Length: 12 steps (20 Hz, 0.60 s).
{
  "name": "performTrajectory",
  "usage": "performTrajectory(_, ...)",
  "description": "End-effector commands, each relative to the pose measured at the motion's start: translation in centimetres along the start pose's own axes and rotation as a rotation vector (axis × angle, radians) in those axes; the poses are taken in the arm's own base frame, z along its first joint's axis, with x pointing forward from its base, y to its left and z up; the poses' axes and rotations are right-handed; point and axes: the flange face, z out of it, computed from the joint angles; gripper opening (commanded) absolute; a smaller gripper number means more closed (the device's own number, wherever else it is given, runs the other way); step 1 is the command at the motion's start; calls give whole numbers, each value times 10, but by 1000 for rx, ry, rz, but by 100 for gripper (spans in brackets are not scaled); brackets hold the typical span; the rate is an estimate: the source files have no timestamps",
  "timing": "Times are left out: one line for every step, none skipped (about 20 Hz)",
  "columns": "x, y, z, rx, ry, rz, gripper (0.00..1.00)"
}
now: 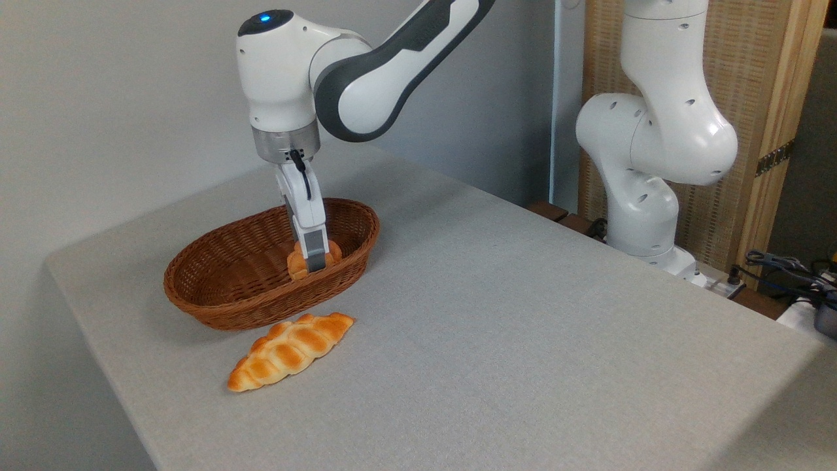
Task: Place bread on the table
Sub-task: 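Lower the gripper into the basket and close it on the round bun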
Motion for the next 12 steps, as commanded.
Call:
performTrajectory(-1,0,9,2,-2,14,28)
performTrajectory(-1,0,9,2,-2,14,25)
performTrajectory(-1,1,9,2,-2,15,24)
performTrajectory(-1,0,9,2,-2,14,24)
performTrajectory(-1,0,8,5,0,14,22)
performTrajectory(-1,0,8,5,0,15,20)
performTrajectory(-1,0,7,6,1,16,20)
performTrajectory(0,0,5,9,4,16,19)
performTrajectory(-1,-4,0,15,12,7,19)
performTrajectory(2,-8,-9,24,31,-8,15)
performTrajectory(7,-14,-25,30,58,-29,8)
performTrajectory(5,-27,-41,21,82,-84,8)
